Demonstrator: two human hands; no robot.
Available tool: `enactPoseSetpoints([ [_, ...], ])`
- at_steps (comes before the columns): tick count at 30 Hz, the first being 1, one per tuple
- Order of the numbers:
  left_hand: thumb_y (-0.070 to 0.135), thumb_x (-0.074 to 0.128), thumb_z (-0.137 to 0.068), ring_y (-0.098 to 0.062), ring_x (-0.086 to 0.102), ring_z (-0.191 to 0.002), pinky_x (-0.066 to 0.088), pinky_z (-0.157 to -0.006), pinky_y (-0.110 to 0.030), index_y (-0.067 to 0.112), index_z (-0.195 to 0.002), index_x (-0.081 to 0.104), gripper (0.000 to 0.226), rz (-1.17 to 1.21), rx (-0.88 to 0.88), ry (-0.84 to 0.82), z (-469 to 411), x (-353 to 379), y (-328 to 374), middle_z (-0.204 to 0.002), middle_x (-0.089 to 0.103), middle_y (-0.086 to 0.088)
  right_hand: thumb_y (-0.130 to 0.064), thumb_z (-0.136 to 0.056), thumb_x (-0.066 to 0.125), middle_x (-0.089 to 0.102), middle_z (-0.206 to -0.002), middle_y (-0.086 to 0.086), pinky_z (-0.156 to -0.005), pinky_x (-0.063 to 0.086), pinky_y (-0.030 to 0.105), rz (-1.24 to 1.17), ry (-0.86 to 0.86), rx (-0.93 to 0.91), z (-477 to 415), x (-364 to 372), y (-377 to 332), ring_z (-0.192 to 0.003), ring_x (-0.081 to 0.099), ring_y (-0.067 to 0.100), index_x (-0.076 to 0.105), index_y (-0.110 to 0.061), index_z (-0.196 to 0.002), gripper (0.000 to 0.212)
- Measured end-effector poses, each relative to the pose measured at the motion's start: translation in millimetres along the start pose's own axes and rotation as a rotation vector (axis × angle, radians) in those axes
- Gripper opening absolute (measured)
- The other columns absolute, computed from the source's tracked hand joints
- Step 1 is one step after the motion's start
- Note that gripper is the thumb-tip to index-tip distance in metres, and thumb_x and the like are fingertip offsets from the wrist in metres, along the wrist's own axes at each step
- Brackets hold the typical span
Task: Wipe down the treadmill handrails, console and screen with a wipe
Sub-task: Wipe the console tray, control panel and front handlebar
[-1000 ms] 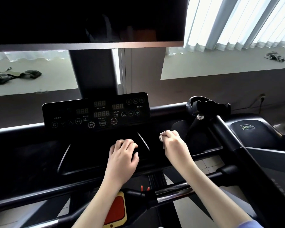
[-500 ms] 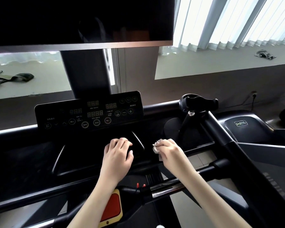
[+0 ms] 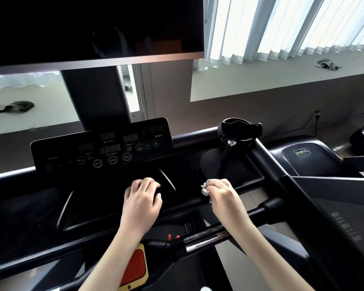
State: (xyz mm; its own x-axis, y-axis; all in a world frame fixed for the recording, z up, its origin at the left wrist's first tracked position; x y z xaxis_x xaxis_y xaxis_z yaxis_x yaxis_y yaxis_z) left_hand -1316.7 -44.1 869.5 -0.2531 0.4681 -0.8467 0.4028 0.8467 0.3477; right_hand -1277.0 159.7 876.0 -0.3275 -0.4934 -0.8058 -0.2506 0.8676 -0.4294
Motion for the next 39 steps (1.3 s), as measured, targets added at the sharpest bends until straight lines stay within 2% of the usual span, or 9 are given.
enactPoseSetpoints([
  [2,0.024,0.056,-0.080,-0.019,0.052,-0.102,0.048,-0.084,-0.045,0.012,-0.097,0.067,0.023,-0.016,0.001,-0.003,-0.4,1.3,0.8,-0.103,0.061,0.006,0.018,-0.064,0.077,0.069,-0.091,-0.003,-0.076,0.051,0.016,-0.018,-0.039,-0.072,1.1,3.0,-2.9,-0.088,0.063,0.017,0.072,-0.008,-0.074,0.029],
  [5,0.013,0.067,-0.080,-0.020,0.052,-0.105,0.046,-0.088,-0.043,0.011,-0.103,0.066,0.024,0.017,0.006,0.001,-2.6,2.5,8.0,-0.108,0.062,0.004,0.015,-0.062,0.079,0.068,-0.091,-0.006,-0.068,0.055,0.020,0.038,-0.031,-0.028,3.0,-5.0,11.0,-0.085,0.063,0.014,0.072,-0.012,-0.076,0.030],
  [8,0.025,0.054,-0.083,-0.012,0.046,-0.111,0.037,-0.092,-0.033,0.014,-0.110,0.065,0.031,0.070,0.074,0.020,-8.6,4.2,32.7,-0.114,0.061,0.006,0.015,-0.068,0.077,0.068,-0.091,-0.005,-0.065,0.057,0.025,0.019,0.028,0.070,9.2,-11.3,14.5,-0.085,0.062,0.017,0.073,-0.008,-0.078,0.026],
  [14,0.034,0.044,-0.085,-0.008,0.044,-0.113,0.034,-0.096,-0.031,0.018,-0.107,0.069,0.037,0.049,0.118,-0.066,-7.0,27.5,48.2,-0.112,0.061,0.010,0.011,-0.078,0.069,0.072,-0.092,0.008,-0.091,0.037,0.008,0.045,0.257,0.191,11.8,-66.4,41.3,-0.089,0.065,0.022,0.076,-0.003,-0.087,0.018],
  [18,0.033,0.042,-0.084,-0.010,0.046,-0.111,0.034,-0.095,-0.030,0.017,-0.106,0.070,0.038,0.018,0.118,-0.060,-7.2,26.7,49.9,-0.111,0.061,0.010,0.012,-0.079,0.068,0.071,-0.082,0.008,-0.074,0.049,0.025,0.059,0.336,0.368,12.1,-80.4,86.4,-0.076,0.066,0.028,0.074,-0.003,-0.089,0.019],
  [21,0.032,0.042,-0.085,-0.011,0.048,-0.111,0.035,-0.095,-0.030,0.017,-0.107,0.069,0.038,-0.001,0.125,-0.059,-5.9,26.3,51.5,-0.112,0.061,0.010,0.019,-0.071,0.070,0.071,-0.078,0.013,-0.070,0.055,0.032,0.120,0.296,0.313,4.1,-72.1,96.7,-0.073,0.067,0.034,0.073,-0.001,-0.082,0.022],
  [27,0.032,0.042,-0.086,-0.011,0.047,-0.112,0.034,-0.096,-0.029,0.017,-0.108,0.069,0.038,-0.016,0.119,-0.077,-5.7,27.1,52.0,-0.113,0.060,0.010,0.009,-0.082,0.067,0.068,-0.070,0.014,-0.053,0.029,0.005,0.151,0.235,0.281,-32.9,-71.5,121.3,-0.060,0.062,0.024,0.071,-0.001,-0.072,0.014],
  [33,0.031,0.042,-0.085,-0.011,0.047,-0.111,0.034,-0.095,-0.030,0.017,-0.107,0.069,0.037,-0.028,0.121,-0.077,-6.9,25.6,53.8,-0.112,0.061,0.009,0.018,-0.078,0.063,0.070,-0.083,0.017,-0.065,0.059,0.039,0.063,0.117,0.151,-58.7,-64.3,120.7,-0.082,0.066,0.033,0.073,0.007,-0.080,0.015],
  [39,0.033,0.041,-0.085,-0.012,0.047,-0.112,0.034,-0.096,-0.031,0.017,-0.107,0.068,0.039,-0.027,0.115,-0.075,-6.2,25.3,53.6,-0.112,0.061,0.009,0.015,-0.076,0.067,0.072,-0.082,0.010,-0.077,0.059,0.037,0.174,0.141,0.167,-40.4,-59.0,121.2,-0.086,0.066,0.031,0.074,0.002,-0.083,0.016],
])
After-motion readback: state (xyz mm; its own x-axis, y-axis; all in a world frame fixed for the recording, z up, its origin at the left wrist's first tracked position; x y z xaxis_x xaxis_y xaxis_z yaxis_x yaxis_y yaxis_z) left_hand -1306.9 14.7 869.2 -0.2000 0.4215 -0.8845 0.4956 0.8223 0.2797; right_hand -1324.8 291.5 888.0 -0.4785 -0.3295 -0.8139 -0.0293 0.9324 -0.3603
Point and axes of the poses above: each hand's wrist, its own z-axis away from the middle knuckle, its own x-axis out of the palm, y = z × x, the point moved 10 cm from there along -z, towards the middle knuckle
